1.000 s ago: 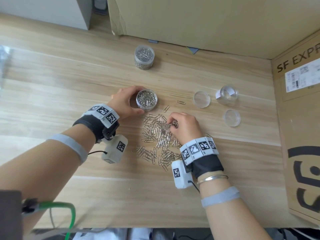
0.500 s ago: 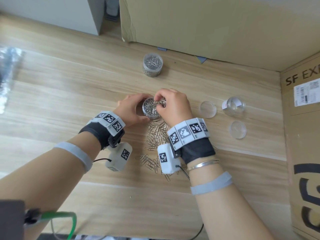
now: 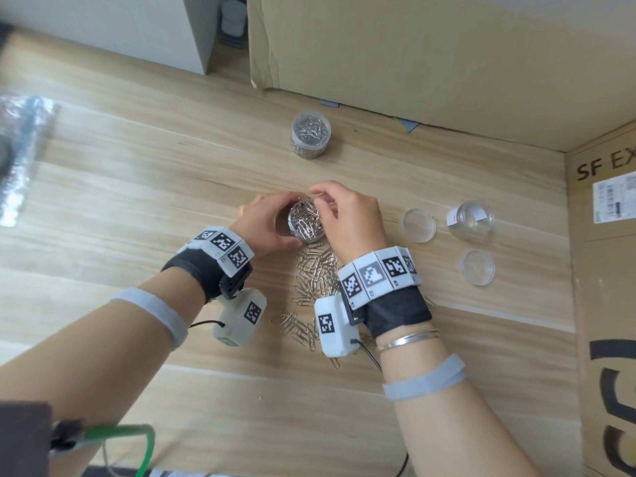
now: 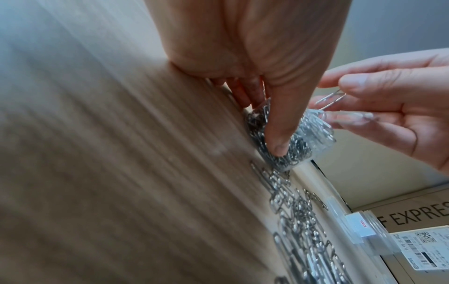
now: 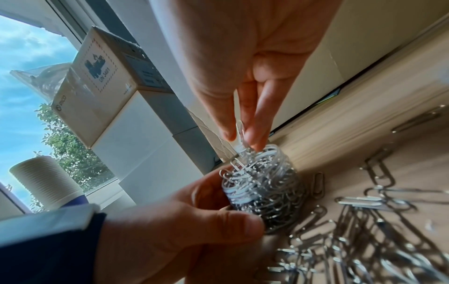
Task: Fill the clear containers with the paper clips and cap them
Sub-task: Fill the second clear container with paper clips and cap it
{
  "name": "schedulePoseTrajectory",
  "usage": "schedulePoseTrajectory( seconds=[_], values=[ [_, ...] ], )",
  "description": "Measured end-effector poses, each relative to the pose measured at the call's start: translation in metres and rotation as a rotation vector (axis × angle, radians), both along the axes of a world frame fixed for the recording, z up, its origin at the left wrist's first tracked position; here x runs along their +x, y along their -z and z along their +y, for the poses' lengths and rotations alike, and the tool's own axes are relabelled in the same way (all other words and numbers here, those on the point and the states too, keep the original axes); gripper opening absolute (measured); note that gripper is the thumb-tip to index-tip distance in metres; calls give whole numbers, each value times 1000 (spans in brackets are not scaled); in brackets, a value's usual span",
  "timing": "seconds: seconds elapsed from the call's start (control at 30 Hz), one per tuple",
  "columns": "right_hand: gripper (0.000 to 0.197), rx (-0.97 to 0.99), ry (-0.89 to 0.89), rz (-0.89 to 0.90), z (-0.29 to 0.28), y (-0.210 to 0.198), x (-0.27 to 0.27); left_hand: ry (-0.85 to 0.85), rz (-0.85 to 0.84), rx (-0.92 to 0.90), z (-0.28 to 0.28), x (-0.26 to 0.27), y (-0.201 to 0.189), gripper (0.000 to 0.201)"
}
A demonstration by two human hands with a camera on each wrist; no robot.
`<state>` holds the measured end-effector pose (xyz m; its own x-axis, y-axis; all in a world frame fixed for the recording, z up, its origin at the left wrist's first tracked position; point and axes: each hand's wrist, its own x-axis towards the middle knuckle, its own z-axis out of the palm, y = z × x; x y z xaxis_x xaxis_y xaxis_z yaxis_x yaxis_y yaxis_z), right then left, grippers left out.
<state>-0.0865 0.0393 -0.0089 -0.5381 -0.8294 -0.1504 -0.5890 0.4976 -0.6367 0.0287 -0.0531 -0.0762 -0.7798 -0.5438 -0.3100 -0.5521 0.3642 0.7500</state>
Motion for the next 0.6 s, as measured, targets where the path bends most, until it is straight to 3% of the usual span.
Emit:
schedulePoseTrajectory(
  seconds=[0.13,0.33,0.43,0.6],
  values=[
    [19,-17,67,-48,3,7,-4,7,2,3,-1,0,3,73],
    [24,-9,5,47,11,6,-12,18,31,76,-2,1,1,86],
    [38,101,-113,107,11,5,-9,-41,114,201,-3,1,0,80],
    [47,190,-213,168,14,5,-7,-59,114,208,-2,1,2,71]
  ],
)
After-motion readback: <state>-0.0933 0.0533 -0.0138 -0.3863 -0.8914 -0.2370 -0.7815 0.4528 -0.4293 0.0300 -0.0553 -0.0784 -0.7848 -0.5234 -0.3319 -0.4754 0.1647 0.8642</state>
